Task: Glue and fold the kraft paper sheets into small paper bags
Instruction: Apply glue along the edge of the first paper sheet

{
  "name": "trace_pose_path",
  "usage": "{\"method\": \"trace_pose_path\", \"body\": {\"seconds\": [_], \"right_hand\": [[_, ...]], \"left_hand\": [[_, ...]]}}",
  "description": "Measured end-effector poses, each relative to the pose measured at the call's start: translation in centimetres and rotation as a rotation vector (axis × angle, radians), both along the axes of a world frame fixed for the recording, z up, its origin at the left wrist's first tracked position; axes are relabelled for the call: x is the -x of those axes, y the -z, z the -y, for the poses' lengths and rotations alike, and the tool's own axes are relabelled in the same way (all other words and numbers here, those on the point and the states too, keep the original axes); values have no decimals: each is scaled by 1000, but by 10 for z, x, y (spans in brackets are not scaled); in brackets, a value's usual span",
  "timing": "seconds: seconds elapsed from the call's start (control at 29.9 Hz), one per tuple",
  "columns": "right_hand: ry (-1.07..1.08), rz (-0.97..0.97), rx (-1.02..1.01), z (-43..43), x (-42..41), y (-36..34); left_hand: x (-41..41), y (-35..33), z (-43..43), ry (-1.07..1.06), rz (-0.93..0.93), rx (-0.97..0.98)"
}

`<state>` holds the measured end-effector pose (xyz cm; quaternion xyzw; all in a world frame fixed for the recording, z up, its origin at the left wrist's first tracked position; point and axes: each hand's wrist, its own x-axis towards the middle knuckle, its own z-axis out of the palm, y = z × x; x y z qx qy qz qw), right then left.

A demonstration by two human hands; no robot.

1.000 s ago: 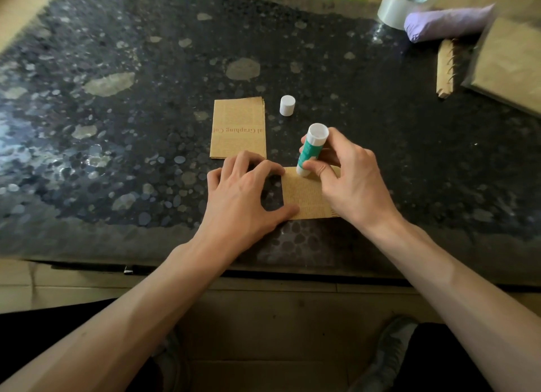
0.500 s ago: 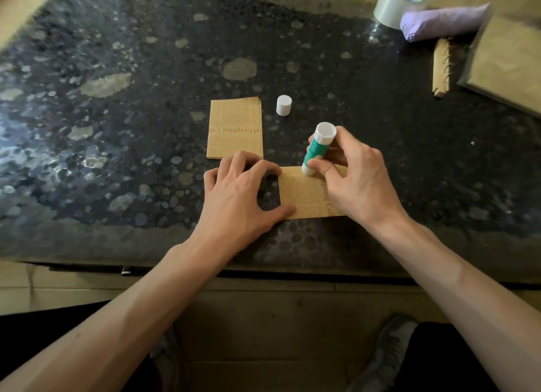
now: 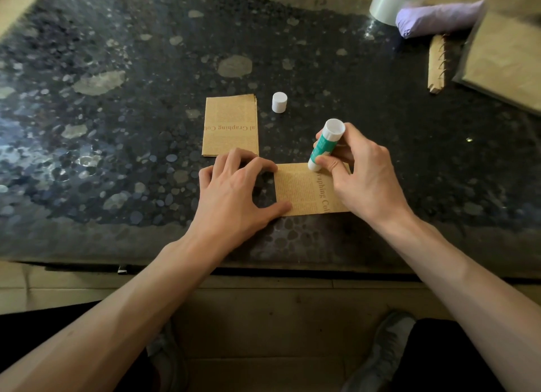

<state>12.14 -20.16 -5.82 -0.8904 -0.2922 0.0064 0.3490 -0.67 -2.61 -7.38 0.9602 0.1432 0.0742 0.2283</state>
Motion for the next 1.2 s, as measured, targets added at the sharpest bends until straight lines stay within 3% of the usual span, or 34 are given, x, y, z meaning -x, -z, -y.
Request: {"method": "trace_pose_path", "body": {"seconds": [1.2], "right_hand": [[121,6,-10,26,-5,-6]], "left_hand": [[0,0,-2,0,0,13]]}}
